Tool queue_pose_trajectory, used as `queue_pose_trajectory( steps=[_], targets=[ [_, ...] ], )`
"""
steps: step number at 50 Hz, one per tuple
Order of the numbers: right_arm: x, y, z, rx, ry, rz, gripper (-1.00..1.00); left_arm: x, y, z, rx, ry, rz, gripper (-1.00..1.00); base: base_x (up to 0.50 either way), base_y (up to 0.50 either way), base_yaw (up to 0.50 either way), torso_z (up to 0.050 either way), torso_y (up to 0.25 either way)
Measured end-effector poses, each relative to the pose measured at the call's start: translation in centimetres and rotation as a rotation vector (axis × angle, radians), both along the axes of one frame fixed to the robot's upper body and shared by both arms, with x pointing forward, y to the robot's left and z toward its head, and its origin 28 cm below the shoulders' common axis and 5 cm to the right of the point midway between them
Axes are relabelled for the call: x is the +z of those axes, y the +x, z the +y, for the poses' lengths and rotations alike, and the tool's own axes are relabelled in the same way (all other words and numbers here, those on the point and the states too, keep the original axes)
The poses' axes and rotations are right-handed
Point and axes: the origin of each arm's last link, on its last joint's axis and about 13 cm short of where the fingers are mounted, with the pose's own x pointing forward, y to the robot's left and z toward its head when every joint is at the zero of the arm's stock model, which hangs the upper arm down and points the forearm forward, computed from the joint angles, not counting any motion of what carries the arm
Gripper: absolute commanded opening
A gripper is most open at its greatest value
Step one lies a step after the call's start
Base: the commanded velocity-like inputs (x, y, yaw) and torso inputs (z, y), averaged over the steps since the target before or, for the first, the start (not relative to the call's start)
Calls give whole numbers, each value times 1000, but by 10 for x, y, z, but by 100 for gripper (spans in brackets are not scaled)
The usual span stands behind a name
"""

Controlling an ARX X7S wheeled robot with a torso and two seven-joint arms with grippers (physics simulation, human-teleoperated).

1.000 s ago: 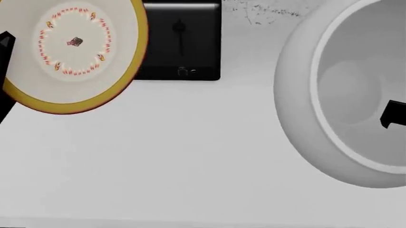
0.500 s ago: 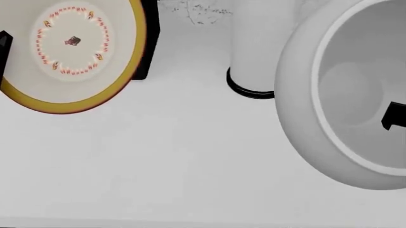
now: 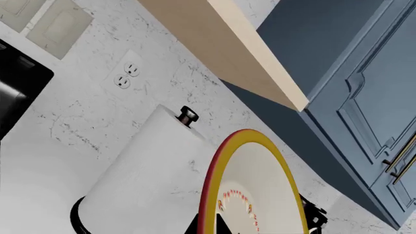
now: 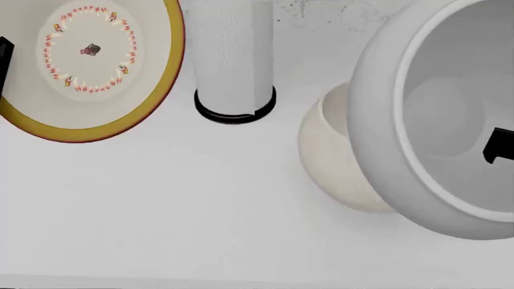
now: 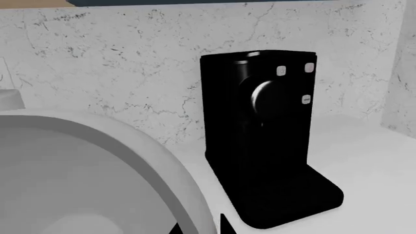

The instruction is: Stack the bowls from largest to smallest.

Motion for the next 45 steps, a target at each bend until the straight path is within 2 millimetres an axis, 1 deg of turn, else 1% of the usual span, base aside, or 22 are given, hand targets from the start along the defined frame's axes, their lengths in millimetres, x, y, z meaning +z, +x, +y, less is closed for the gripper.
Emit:
queue_pose_trajectory(
  steps=[16, 30, 45],
  targets=[
    [1, 1, 1, 6, -3, 1, -100, -1, 0, 2, 5, -3, -1, -100, -1, -500, 0, 0, 1],
    [2, 4, 3, 19, -3, 7, -100, -1, -1, 3, 6, -5, -2, -100, 0, 0, 0, 0, 1],
    [0, 4, 3, 24, 4, 13, -100, -1, -1, 3, 10, -2, -4, -100, 287, -62, 0, 1, 1]
  ],
)
